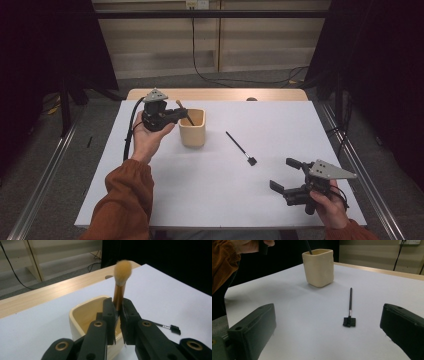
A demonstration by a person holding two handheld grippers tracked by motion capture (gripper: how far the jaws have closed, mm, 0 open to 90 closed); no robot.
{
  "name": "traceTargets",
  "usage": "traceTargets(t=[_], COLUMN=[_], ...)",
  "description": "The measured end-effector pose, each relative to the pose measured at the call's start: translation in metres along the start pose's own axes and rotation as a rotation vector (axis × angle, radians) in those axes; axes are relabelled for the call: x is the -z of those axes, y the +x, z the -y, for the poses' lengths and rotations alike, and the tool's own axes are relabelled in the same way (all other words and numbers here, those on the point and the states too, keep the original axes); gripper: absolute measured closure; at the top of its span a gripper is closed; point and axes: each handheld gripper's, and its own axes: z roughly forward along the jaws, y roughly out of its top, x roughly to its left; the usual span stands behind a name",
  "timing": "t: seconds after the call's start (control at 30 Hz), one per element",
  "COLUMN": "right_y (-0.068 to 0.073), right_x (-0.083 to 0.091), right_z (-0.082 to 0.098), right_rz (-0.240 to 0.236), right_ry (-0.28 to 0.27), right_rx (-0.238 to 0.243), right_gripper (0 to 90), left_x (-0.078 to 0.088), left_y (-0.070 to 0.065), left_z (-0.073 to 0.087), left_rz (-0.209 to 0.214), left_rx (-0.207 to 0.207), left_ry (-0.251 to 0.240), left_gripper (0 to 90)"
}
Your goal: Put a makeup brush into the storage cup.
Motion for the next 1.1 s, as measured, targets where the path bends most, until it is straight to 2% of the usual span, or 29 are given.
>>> traceTargets(t=[0.2,0.43,0.87,1.0,1.1], right_y=[0.000,0.000,0.000,0.000,0.000], right_x=[0.000,0.000,0.000,0.000,0.000], right_z=[0.000,0.000,0.000,0.000,0.000], right_rz=[0.000,-0.001,-0.003,-0.007,-0.006], right_ry=[0.001,0.001,0.003,0.003,0.002], right_rx=[0.000,-0.001,-0.004,-0.005,-0.006], right_gripper=[0.0,0.0,0.2,0.2,0.3], left_x=[-0.003,-0.007,-0.012,-0.012,-0.011], left_y=[0.001,-0.002,-0.001,-0.001,-0.001], left_z=[0.005,0.006,0.009,0.009,0.009], left_rz=[0.003,0.005,0.013,0.014,0.005], left_rx=[0.011,-0.012,-0.003,-0.001,-0.008], left_ry=[-0.002,0.007,0.013,0.003,0.001], left_gripper=[83.5,83.5,82.7,74.8,65.1])
